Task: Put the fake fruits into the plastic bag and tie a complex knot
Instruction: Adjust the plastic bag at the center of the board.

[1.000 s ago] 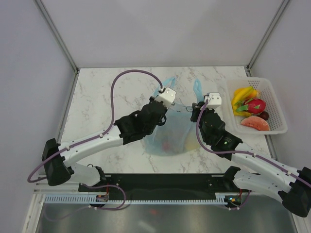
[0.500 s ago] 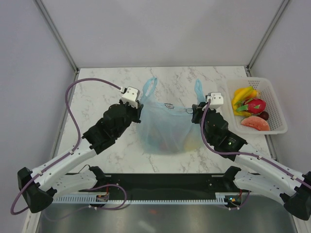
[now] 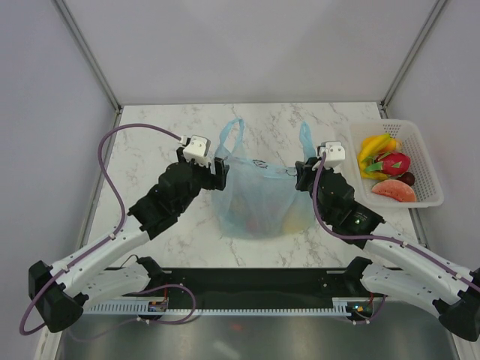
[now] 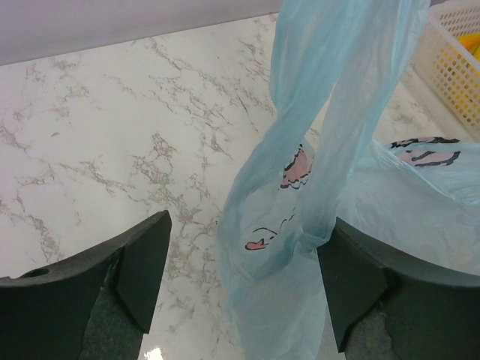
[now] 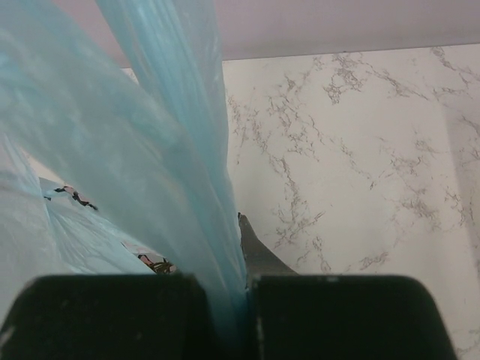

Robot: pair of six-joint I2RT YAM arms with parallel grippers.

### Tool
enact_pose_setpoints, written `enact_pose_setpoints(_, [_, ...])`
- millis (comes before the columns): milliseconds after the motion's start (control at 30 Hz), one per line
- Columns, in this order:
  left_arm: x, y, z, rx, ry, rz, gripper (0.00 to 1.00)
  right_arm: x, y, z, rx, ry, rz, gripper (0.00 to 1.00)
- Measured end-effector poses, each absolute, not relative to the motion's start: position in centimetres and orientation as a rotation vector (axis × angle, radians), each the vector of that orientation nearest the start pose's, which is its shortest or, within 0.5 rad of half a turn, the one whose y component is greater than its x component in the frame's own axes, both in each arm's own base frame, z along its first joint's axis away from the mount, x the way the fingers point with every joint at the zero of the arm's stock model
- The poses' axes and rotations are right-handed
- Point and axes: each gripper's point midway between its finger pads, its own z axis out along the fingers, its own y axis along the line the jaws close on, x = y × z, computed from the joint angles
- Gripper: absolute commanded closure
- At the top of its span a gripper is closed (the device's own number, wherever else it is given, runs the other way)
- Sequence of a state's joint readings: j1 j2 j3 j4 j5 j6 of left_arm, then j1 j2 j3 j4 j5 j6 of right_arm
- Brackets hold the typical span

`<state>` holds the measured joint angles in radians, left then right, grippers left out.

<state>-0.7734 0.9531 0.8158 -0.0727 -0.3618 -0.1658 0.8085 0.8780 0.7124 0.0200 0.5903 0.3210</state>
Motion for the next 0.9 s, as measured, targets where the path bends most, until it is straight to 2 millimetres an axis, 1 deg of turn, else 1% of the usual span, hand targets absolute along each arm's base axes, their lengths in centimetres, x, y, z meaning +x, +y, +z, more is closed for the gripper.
enact_pose_setpoints(33, [28.6,-20.1,26.4,0.277,1.759,-0.357,0.13,28.5,17.3,26.4,0.022,1.703,0.339,1.00])
enact_pose_setpoints(133, [28.6,-20.1,26.3,0.279,1.762,-0.355,0.09,28.5,17.4,26.5,0.020,1.704,0.342,1.00])
enact_pose_setpoints(267, [28.7,-20.5,25.9,0.300,1.771,-0.360,0.09,28.5,17.5,26.6,0.016,1.705,0.346,1.00])
enact_pose_setpoints(367, [29.0,-21.3,25.7,0.322,1.770,-0.377,0.12,28.6,17.6,26.6,0.013,1.707,0.346,1.00])
enact_pose_setpoints(400, [29.1,-21.6,25.6,0.330,1.770,-0.385,0.16,28.6,17.6,26.6,0.013,1.708,0.346,1.00])
enact_pose_setpoints(433, [29.3,-21.9,25.6,0.335,1.769,-0.389,0.27,28.6,17.6,26.6,0.012,1.709,0.345,1.00])
enact_pose_setpoints(500, [29.7,-22.6,25.7,0.349,1.763,-0.401,0.42,28.6,17.7,26.6,0.012,1.709,0.345,1.00])
enact_pose_setpoints(533, [29.9,-22.9,25.8,0.353,1.758,-0.407,0.64,28.6,17.7,26.6,0.012,1.709,0.345,1.00])
enact_pose_setpoints(600, [30.2,-23.3,25.9,0.359,1.750,-0.412,0.85,28.6,17.6,26.6,0.012,1.709,0.345,1.00])
enact_pose_setpoints(633, [30.3,-23.5,26.1,0.360,1.743,-0.415,0.98,28.6,17.6,26.6,0.012,1.709,0.345,1.00])
enact_pose_setpoints(767, [29.9,-23.9,26.8,0.389,1.702,-0.453,0.98,28.6,17.7,26.6,0.002,1.713,0.344,1.00])
enact_pose_setpoints(833, [29.0,-24.1,27.1,0.427,1.659,-0.492,0.98,28.5,18.0,26.7,-0.024,1.718,0.349,1.00])
enact_pose_setpoints(900, [27.7,-24.3,27.4,0.484,1.613,-0.542,0.96,28.5,18.4,27.0,-0.053,1.720,0.358,1.00])
